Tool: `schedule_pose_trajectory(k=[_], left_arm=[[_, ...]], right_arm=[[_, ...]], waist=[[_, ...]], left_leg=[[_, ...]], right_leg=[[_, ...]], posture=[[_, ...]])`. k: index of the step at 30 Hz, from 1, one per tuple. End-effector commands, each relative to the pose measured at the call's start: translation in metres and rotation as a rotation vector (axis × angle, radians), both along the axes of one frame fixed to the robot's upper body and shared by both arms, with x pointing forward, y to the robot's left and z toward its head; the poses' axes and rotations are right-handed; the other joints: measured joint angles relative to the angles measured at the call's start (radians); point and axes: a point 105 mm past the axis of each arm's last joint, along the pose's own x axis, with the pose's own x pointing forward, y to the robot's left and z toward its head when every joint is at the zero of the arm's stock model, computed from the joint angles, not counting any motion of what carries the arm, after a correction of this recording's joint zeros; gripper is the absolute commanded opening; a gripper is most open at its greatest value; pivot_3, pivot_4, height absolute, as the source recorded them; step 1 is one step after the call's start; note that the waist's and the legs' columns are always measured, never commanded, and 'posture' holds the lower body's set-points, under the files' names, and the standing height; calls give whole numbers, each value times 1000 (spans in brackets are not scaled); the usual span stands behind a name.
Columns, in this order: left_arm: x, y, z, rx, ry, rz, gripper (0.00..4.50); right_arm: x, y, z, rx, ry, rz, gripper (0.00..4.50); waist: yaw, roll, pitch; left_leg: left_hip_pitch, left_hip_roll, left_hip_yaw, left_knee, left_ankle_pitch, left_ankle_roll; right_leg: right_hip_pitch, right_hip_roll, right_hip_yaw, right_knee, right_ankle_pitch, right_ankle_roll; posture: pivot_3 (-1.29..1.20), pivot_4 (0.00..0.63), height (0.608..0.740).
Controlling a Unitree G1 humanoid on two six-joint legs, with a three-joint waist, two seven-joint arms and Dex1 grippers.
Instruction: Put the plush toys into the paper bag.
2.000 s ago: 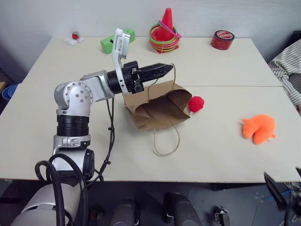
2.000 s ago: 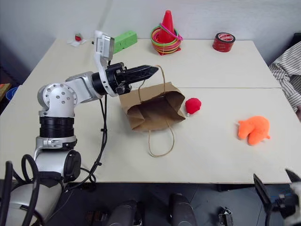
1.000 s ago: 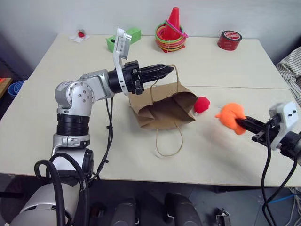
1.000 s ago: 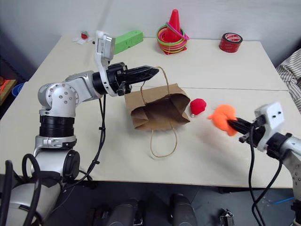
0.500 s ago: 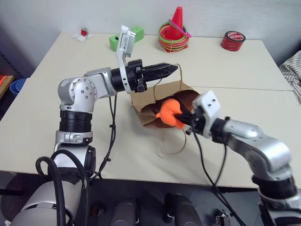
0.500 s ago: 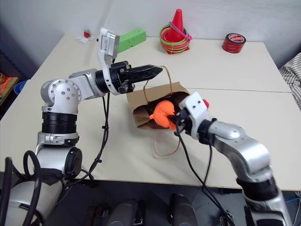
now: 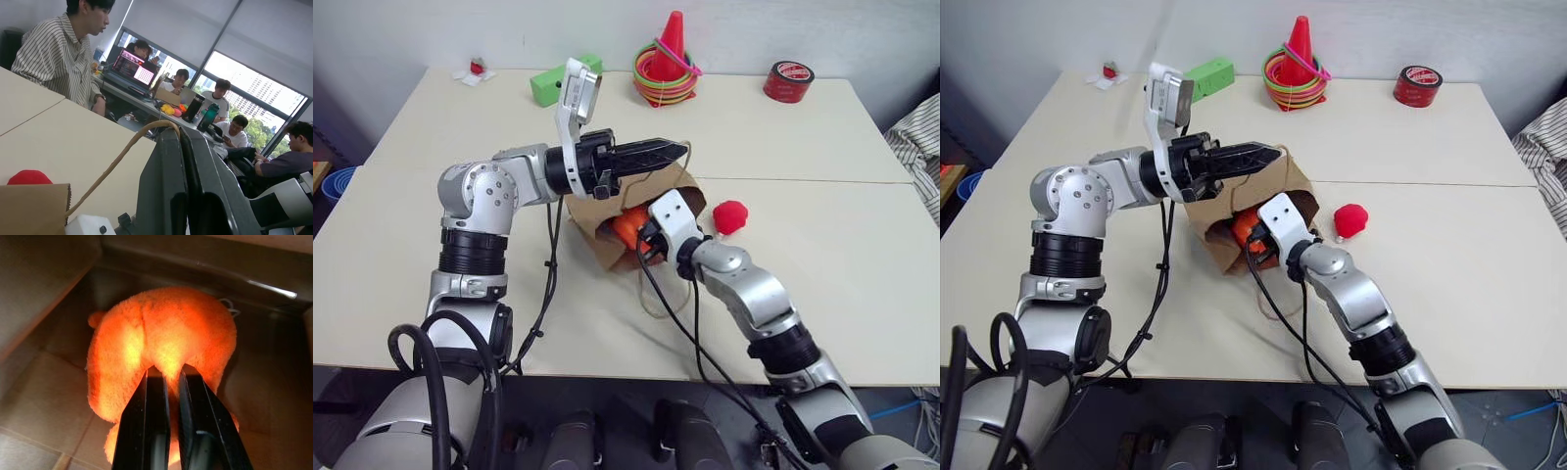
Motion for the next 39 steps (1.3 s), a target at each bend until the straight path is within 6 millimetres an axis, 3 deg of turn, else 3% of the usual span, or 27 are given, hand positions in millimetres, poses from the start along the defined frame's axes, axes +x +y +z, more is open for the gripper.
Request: schedule_pose_trajectory(k=[1,4,7,9,15,16,18,21,23,26,32,39], left_arm=[[1,2,8,-10,-60,10,0],[6,5,7,-15,-59,35,0],[10,10,8,-20,-62,60,0],[11,11,9,-22,-64,66,0],[10,14,12,-29,-74,74,0],[10,15,14,-34,-77,78,0],[11,18,18,-57,-80,93,0],[13,21,23,-83,-77,112,0],[14,22,23,-81,-80,119,0],[14,23,24,-70,-96,120,0],[16,21,30,-62,-127,125,0],[17,22,30,-46,-154,152,0]], right_arm=[[-3,7,28,53,-112,72,1581],[-22,8,42,104,-130,194,2601],[-62,-4,59,148,-144,387,3716],[-76,-14,63,160,-146,424,4413],[-114,-64,64,224,-155,383,4467],[-117,-88,57,244,-172,263,4467],[-127,-146,22,185,-150,-22,4467],[-136,-186,-8,52,-125,-232,4467],[-131,-193,-14,38,-122,-290,4467],[-108,-181,-3,54,-151,-268,4467],[-39,-161,16,85,-153,-267,4467],[32,-158,17,50,-74,-329,4467]], waist=[[0,0,0],[1,0,0],[7,0,0],[6,0,0],[11,0,0],[12,0,0],[30,-1,0],[32,-1,0],[18,-1,0],[-6,-2,0],[-18,-2,0],[-17,-2,1]], left_leg=[[0,0,0,0,0,0],[0,0,0,0,0,0],[-1,0,-1,0,0,0],[-1,0,-2,0,0,1],[-1,0,-1,0,-1,1],[-1,0,-1,-1,-1,1],[-1,-1,-1,-1,-1,1],[0,-1,0,-1,-1,2],[2,-1,3,0,-1,3],[8,-1,9,0,0,5],[6,3,3,-1,4,-4],[2,2,3,-1,4,-4]], right_leg=[[0,0,0,0,0,0],[0,0,0,0,0,0],[0,0,0,-1,0,0],[0,0,-1,-2,0,0],[1,1,0,-1,0,0],[1,0,0,-2,0,0],[1,0,0,-2,0,0],[2,1,0,-2,0,1],[2,1,1,-2,2,4],[4,1,4,-3,5,4],[-1,0,6,2,3,-4],[-3,2,4,5,2,-5]], posture=[[0,150,740],[0,150,740],[0,150,740],[0,150,740],[0,150,740],[0,150,740],[0,150,740],[0,150,740],[0,150,740],[0,150,740],[0,150,740],[0,150,740]])
